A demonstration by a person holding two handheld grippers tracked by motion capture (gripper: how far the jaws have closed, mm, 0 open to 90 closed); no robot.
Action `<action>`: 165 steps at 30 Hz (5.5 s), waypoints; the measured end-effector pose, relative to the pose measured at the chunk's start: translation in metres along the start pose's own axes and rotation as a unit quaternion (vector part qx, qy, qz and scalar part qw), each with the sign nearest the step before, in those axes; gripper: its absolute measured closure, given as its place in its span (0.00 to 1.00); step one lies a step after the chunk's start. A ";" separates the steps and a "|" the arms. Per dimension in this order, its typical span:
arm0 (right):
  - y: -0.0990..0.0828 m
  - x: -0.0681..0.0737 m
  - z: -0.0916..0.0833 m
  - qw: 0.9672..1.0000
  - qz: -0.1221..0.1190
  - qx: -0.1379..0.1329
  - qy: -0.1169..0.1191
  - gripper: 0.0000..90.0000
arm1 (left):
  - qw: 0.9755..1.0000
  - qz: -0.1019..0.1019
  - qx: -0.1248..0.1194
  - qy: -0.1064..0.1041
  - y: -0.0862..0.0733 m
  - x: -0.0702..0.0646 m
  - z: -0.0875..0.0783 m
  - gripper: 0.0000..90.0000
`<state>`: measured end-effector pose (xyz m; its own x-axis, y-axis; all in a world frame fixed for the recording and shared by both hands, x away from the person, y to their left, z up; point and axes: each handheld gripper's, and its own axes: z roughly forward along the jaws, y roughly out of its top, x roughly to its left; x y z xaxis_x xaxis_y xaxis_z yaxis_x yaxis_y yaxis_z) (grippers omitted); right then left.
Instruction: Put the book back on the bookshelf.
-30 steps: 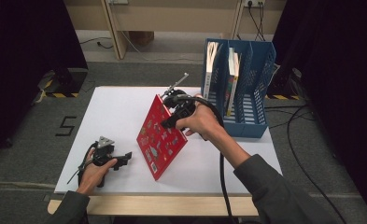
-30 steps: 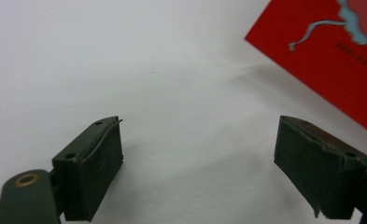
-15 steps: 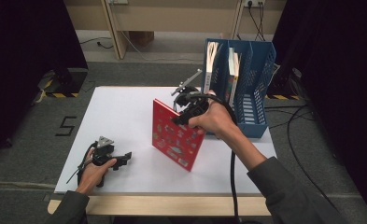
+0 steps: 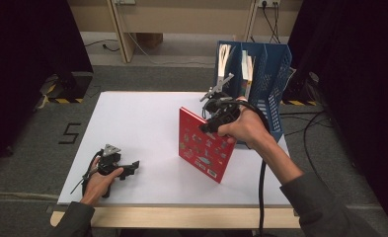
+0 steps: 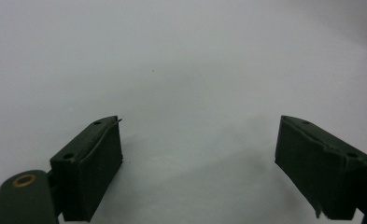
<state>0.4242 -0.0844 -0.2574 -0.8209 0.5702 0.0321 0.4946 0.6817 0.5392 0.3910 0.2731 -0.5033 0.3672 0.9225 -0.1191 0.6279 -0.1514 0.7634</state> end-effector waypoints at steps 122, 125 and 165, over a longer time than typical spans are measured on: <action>-0.102 -0.131 -0.174 0.956 0.227 -0.102 -0.156 0.87 | 1.000 0.019 0.009 0.001 0.000 -0.003 0.003 0.10; -0.099 -0.136 -0.176 0.953 0.233 -0.104 -0.162 0.87 | 1.000 0.020 0.010 0.001 0.001 -0.003 0.003 0.10; -0.039 -0.220 -0.143 0.914 0.319 -0.117 -0.221 0.87 | 1.000 0.022 0.011 0.001 0.001 -0.004 0.003 0.09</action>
<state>0.5449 -0.3016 -0.1652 -0.1651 0.9824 0.0872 0.7157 0.0585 0.6960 0.3920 0.2683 -0.5045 0.3929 0.9158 -0.0837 0.6266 -0.2001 0.7532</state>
